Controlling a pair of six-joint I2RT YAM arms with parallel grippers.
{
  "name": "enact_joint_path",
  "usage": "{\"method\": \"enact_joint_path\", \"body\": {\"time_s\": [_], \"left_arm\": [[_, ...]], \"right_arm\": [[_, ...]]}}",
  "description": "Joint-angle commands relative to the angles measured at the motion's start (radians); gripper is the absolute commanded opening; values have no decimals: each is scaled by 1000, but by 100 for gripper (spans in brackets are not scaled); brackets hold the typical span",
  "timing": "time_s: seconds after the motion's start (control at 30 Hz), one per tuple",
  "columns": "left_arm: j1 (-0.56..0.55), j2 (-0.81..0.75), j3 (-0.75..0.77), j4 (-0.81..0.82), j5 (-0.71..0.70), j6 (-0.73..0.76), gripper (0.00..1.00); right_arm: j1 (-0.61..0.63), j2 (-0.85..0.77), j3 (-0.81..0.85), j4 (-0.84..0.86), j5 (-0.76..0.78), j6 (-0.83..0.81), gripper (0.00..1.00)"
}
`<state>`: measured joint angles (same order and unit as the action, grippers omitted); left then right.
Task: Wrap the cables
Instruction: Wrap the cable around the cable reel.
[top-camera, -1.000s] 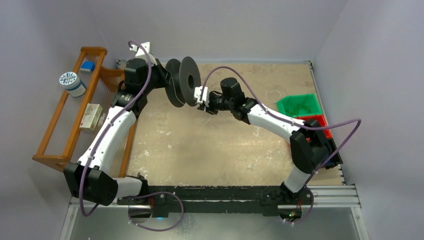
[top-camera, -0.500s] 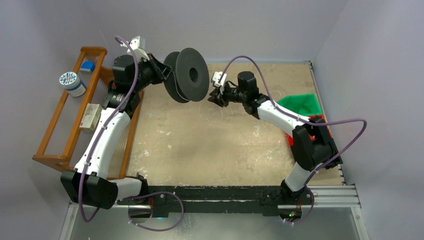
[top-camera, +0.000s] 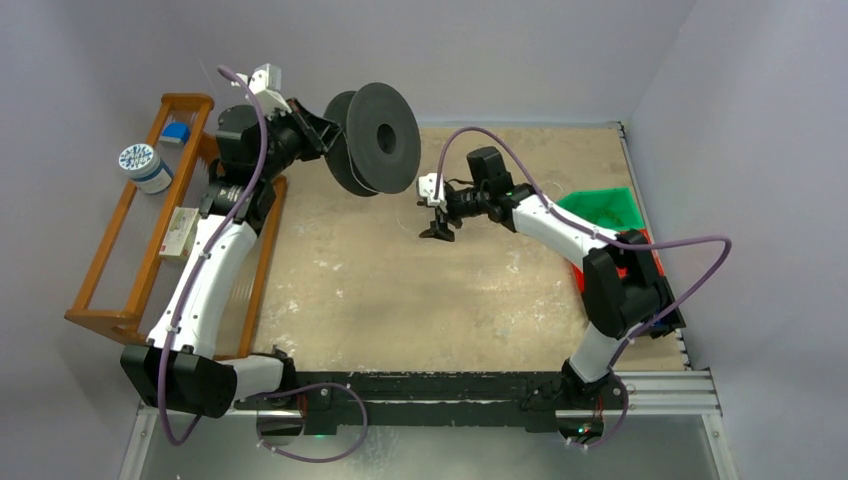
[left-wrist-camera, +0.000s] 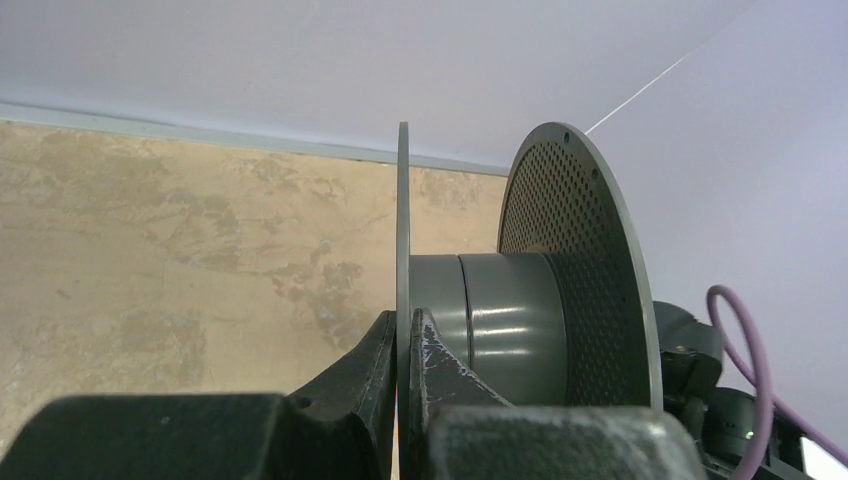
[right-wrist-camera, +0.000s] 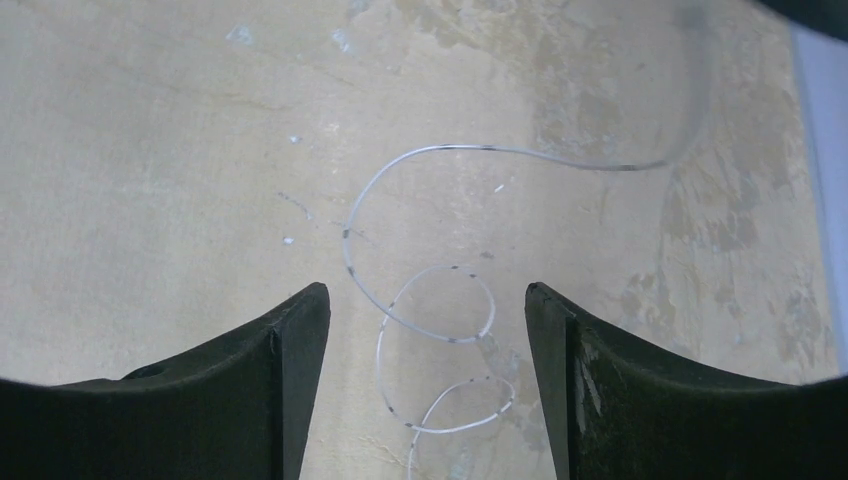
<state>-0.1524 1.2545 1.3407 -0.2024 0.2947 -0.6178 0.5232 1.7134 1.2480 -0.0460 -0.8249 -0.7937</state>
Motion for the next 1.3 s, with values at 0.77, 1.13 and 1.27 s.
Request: {"method": "enact_joint_path", "body": {"time_s": [0.77, 1.13, 1.27], "left_arm": [[8, -99, -82, 127, 209, 123, 0], [0, -129, -115, 58, 144, 347, 0], [-15, -117, -151, 71, -22, 409, 0]], "right_arm": [[-99, 89, 50, 166, 19, 307, 0], [-157, 194, 409, -276, -26, 247, 0], [-152, 185, 519, -374, -65, 269, 0]]}}
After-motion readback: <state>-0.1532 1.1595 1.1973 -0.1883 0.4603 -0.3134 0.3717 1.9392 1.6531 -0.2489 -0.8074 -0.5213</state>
